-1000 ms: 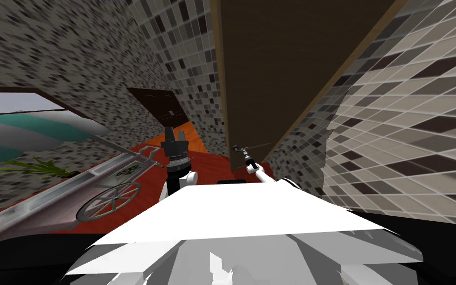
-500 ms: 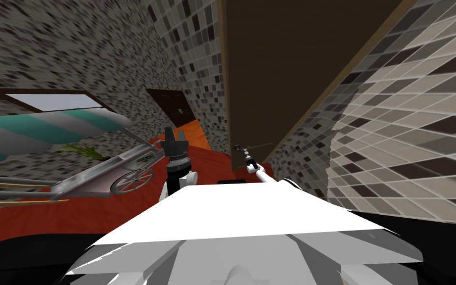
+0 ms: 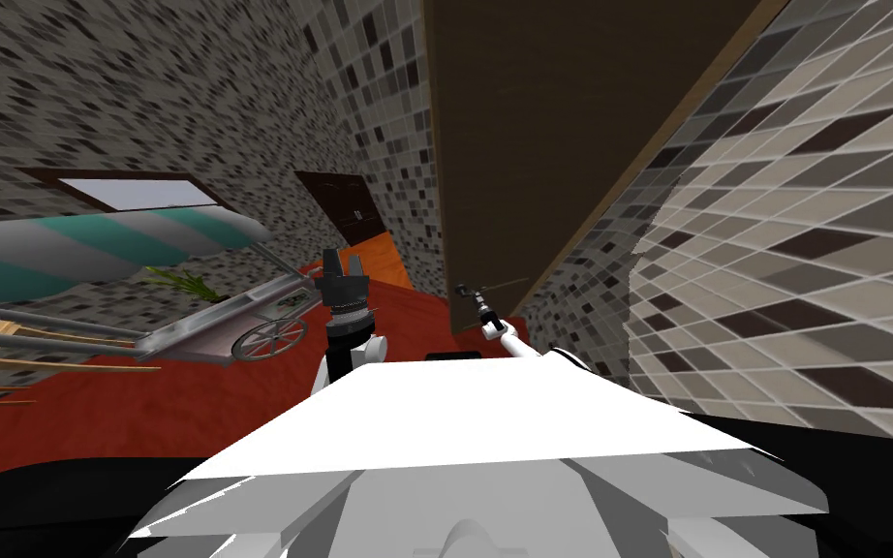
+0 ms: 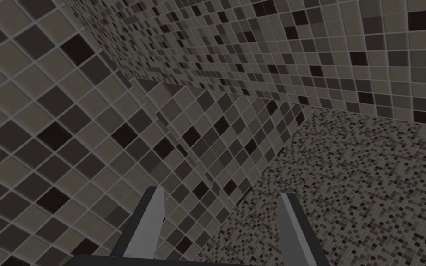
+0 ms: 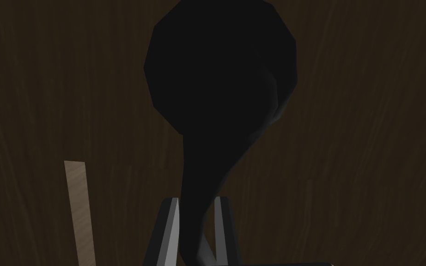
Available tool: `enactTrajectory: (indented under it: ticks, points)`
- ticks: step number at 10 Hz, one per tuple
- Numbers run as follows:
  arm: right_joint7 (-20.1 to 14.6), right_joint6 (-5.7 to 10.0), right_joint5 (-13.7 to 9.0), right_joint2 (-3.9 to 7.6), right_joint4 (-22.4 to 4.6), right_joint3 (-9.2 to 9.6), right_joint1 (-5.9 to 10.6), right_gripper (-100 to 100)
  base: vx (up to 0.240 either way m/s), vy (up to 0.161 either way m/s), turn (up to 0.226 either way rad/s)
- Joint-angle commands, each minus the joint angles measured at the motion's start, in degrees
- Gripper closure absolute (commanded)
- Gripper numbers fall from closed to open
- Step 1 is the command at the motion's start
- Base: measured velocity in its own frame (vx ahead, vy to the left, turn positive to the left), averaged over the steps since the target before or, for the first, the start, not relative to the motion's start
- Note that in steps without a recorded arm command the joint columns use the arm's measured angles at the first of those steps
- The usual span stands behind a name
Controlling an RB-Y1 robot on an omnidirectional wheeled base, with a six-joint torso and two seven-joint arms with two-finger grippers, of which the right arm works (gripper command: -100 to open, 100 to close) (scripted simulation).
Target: Push the door open
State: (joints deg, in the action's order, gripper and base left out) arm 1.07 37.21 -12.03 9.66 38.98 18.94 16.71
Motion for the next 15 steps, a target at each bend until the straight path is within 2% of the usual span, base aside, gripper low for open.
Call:
enactTrajectory:
  ticks: [1,3,5,6,7,15]
  points:
    - [-0.8,0.14,0.6,-0.18,1.3,2.02,-0.48,100,-0.209,-0.195,0.087]
    - [-1.0,0.17,0.7,-0.18,1.4,2.52,-0.49,100,-0.107,-0.116,0.054]
    - [-1.9,0.26,1.2,-0.17,2.0,4.42,-0.53,100,-0.117,-0.135,0.063]
    - [-1.8,-0.11,0.9,0.35,1.3,3.53,-0.26,100,-0.051,-0.071,0.029]
    - [-4.1,0.98,1.5,2.24,2.3,6.15,-0.67,100,-0.048,-0.043,-0.071]
    - [-13.1,5.04,4.0,9.80,6.9,16.09,-2.16,100,-0.079,-0.053,-0.061]
